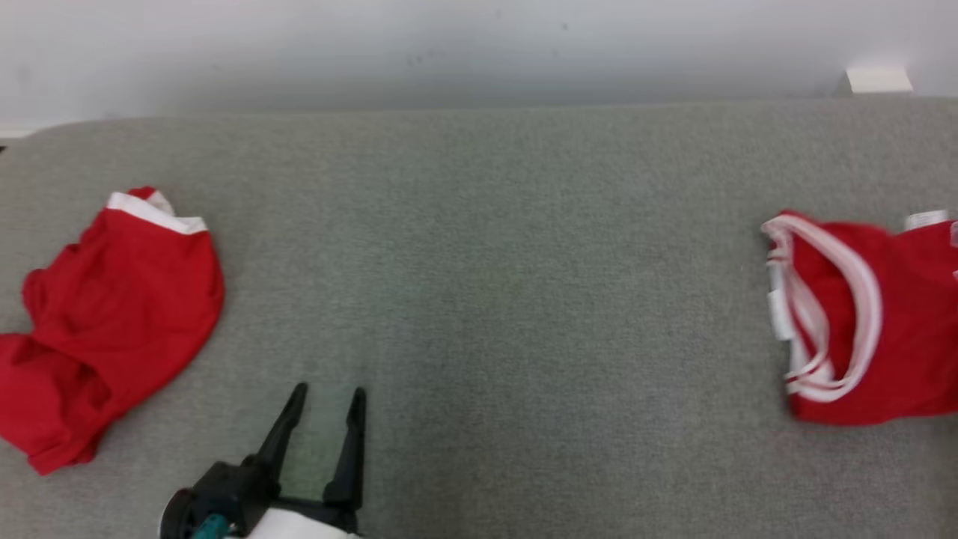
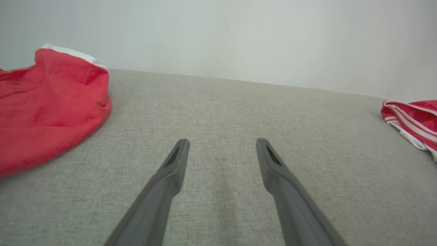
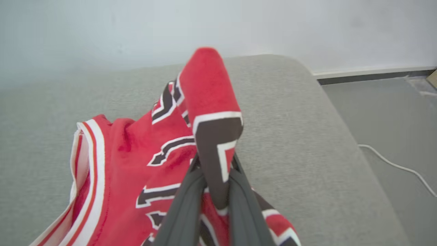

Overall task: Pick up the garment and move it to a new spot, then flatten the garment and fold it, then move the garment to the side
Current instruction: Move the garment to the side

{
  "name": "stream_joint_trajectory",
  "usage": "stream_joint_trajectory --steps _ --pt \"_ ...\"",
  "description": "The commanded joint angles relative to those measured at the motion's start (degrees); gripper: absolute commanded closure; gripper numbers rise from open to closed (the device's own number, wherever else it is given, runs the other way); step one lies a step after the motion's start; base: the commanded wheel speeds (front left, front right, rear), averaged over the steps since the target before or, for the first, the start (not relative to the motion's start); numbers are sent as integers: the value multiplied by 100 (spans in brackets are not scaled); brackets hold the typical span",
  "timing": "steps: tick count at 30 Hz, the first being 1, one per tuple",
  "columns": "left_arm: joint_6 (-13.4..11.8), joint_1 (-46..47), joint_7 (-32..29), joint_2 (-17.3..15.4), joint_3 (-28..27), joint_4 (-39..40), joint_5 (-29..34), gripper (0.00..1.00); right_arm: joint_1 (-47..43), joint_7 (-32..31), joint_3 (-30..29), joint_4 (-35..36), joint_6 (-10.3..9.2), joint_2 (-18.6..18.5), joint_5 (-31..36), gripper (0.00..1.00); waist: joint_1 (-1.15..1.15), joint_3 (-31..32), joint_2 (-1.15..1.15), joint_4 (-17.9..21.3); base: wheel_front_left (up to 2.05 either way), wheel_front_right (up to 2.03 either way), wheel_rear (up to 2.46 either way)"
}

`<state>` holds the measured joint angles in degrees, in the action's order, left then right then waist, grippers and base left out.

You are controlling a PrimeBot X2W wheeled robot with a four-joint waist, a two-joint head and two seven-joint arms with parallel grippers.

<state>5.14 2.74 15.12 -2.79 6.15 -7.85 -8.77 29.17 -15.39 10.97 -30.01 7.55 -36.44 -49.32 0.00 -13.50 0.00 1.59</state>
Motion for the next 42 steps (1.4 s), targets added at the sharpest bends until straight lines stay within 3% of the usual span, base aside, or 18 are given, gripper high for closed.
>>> stream_joint_trajectory --steps 1,7,8,9,10,14,15,19,27,35,42 --pt "57 169 3 -22 44 -37 86 0 248 136 -118 -263 -13 -64 268 100 0 -231 0 124 0 0 0" --pt "135 368 3 -23 125 -92 115 0 946 614 -704 -1307 -15 -152 1154 100 0 -446 0 -75 0 0 0" --pt "141 379 3 -23 135 -89 117 0 1039 702 -833 -1513 -15 -184 1350 79 0 -488 0 -116 0 0 0" --pt "150 376 3 -21 141 -81 119 0 1123 797 -929 -1688 -14 -208 1536 26 0 -508 0 -154 0 0 0" --pt "150 350 3 -25 110 -67 104 0 1227 871 -1042 -1875 -14 -211 1732 0 0 -524 0 -178 0 0 0" --pt "112 248 2 -23 2 -12 52 0 1414 1248 -1249 -2151 -14 -159 2249 0 0 -523 0 -201 0 0 0" --pt "105 192 3 -21 -54 -13 42 0 1411 1641 -1377 -2191 -14 -136 2558 0 0 -450 0 -204 0 0 0" --pt "75 150 3 -22 -106 3 -32 0 1184 2155 -1490 -2013 -14 72 2798 0 0 -230 0 -216 0 0 0" --pt "-162 -84 3 -22 -7 14 -268 0 -293 2826 -1443 -474 -14 557 2799 0 0 564 0 -236 0 0 0" --pt "-274 -442 2 -22 56 -152 -320 0 -2305 3021 -1789 1179 -14 1771 3267 0 0 1241 0 -247 0 0 0" --pt "-316 -661 2 -22 48 -229 -254 0 -3329 3054 -1623 1677 -14 2656 3505 0 0 1447 0 -245 0 0 0"
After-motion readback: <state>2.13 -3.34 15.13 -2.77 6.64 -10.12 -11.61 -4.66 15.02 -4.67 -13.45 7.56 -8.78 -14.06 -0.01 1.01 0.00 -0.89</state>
